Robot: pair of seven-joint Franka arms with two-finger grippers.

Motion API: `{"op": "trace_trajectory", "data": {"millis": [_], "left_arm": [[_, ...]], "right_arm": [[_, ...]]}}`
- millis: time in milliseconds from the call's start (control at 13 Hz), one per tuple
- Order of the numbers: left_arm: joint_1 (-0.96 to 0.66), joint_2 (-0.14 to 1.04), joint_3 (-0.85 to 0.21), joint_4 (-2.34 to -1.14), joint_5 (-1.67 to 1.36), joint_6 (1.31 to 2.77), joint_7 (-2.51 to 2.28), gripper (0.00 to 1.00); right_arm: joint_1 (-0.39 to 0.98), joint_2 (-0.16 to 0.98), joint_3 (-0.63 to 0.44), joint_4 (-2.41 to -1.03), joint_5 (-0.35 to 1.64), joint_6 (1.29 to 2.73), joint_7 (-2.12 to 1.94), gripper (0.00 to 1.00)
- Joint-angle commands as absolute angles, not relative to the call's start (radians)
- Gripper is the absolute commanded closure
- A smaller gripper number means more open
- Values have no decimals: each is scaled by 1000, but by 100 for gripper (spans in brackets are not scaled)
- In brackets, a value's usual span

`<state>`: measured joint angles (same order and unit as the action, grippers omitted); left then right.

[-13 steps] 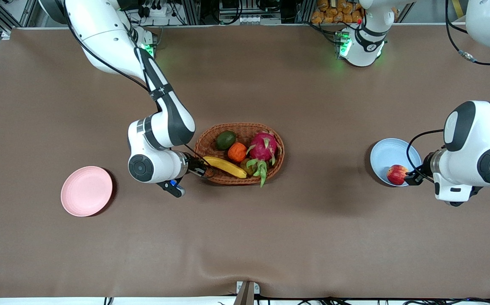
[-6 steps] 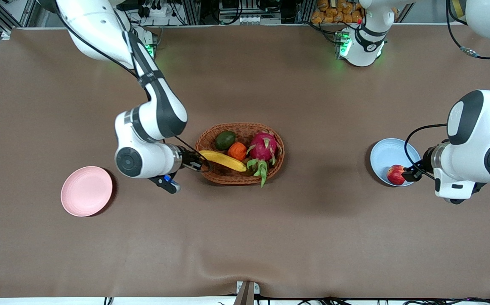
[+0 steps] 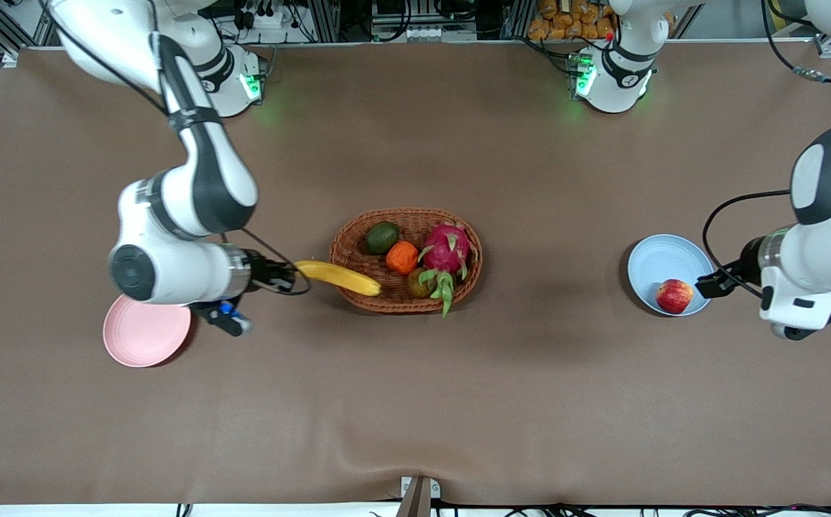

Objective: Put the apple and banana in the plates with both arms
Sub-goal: 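Open the left gripper and lift away while the right gripper lifts the banana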

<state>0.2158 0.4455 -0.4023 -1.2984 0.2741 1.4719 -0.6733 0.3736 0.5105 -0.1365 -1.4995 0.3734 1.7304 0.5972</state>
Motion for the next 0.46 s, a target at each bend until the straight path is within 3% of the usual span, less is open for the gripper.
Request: {"op": "trace_trajectory", "data": {"millis": [0, 386], "left_arm": [[218, 410, -396, -1275, 265, 1468, -560, 0], [247, 335, -394, -1273, 243, 1502, -373, 0]], "right_arm": [[278, 471, -123, -1506, 312, 1666, 478, 100], [99, 472, -123, -1483, 158, 1647, 232, 100]]}}
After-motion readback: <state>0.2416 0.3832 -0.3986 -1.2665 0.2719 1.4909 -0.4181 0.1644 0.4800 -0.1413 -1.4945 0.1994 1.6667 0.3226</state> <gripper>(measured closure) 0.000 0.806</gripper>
